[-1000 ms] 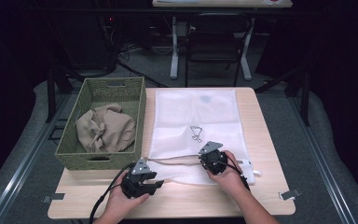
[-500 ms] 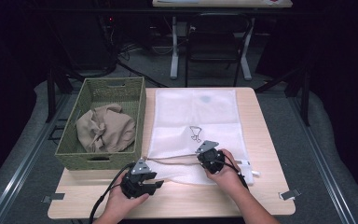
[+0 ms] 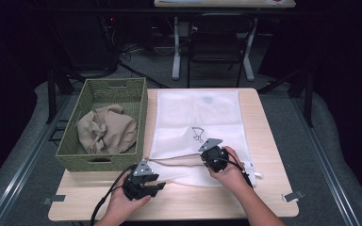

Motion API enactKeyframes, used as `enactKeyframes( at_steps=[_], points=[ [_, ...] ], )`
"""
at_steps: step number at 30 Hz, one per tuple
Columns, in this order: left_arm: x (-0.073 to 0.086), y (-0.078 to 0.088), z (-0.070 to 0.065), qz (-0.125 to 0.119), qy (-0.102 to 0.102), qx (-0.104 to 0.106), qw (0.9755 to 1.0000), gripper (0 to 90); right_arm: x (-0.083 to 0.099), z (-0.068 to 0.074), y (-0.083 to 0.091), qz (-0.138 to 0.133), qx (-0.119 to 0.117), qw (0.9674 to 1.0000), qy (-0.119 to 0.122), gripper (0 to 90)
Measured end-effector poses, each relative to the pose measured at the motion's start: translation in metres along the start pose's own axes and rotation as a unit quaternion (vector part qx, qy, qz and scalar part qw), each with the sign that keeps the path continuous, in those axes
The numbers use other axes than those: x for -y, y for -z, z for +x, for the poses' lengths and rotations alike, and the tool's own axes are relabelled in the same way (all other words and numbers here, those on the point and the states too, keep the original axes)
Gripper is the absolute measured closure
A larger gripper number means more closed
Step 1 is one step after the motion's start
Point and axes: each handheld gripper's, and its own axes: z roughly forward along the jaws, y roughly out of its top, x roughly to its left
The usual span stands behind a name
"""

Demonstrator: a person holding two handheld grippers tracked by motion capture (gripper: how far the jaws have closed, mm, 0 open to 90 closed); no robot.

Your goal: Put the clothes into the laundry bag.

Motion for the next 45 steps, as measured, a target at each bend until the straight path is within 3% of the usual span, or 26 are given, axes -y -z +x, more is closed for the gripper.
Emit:
enactKeyframes(
  at_steps=[15, 45],
  points=[
    [0.000, 0.000, 0.000, -0.006, 0.003, -0.005, 1.0000, 56.7, -0.012, -0.003, 0.007, 0.003, -0.013, 0.9999, -0.005, 87.4],
    [0.001, -0.007, 0.001, 0.002, 0.010, -0.001, 0.9999, 56.9, -0.041, -0.022, 0.032, -0.039, -0.012, 0.9987, -0.030, 87.4]
  ],
)
